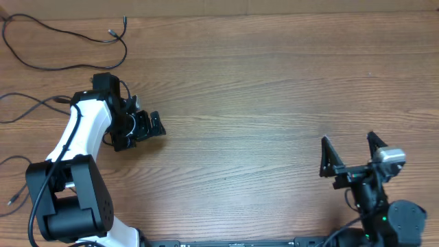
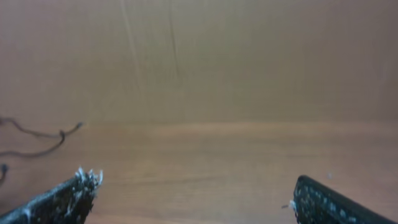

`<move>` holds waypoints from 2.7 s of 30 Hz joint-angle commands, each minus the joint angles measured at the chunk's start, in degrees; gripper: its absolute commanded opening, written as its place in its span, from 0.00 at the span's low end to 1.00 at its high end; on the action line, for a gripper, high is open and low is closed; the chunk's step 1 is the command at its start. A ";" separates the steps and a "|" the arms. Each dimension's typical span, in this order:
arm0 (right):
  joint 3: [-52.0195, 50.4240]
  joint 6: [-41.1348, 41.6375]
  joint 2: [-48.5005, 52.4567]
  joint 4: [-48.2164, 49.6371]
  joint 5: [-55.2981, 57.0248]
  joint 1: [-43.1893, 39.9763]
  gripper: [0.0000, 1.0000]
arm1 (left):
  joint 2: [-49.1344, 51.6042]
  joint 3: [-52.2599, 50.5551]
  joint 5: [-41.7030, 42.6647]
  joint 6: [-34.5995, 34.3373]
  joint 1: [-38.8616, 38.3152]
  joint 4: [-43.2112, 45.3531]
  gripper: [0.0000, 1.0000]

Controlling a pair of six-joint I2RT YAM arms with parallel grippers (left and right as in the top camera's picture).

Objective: Untangle cables

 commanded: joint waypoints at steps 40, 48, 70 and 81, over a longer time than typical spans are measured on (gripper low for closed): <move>-23.39 -1.73 -6.69 17.33 2.08 -1.38 1.00 | 0.33 0.66 -0.11 1.07 -0.15 -0.13 1.00; -23.37 -1.73 -6.69 17.33 2.08 -1.40 1.00 | 0.33 0.66 -0.11 1.07 -0.15 -0.13 1.00; -23.37 -1.73 -6.69 17.33 2.08 -1.40 1.00 | -0.57 0.59 -0.09 1.07 -0.11 -1.14 1.00; -23.37 -1.73 -6.69 17.33 2.08 -1.40 1.00 | -32.09 -20.70 0.48 0.00 -0.76 17.55 1.00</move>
